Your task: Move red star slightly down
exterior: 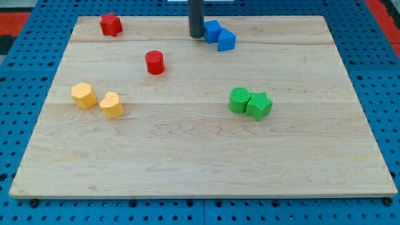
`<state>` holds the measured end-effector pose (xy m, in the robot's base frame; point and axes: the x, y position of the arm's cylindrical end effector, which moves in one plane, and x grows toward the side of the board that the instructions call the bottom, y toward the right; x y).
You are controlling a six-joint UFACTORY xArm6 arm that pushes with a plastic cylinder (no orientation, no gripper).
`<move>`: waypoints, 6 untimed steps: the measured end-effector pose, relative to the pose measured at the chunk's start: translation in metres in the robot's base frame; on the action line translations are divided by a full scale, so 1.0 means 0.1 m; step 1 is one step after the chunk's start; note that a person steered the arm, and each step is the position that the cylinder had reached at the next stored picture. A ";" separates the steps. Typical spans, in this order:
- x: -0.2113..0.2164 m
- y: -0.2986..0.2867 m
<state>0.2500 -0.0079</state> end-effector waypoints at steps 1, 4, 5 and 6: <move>-0.27 -0.44; -0.57 -1.67; -0.58 -1.97; -0.44 -2.05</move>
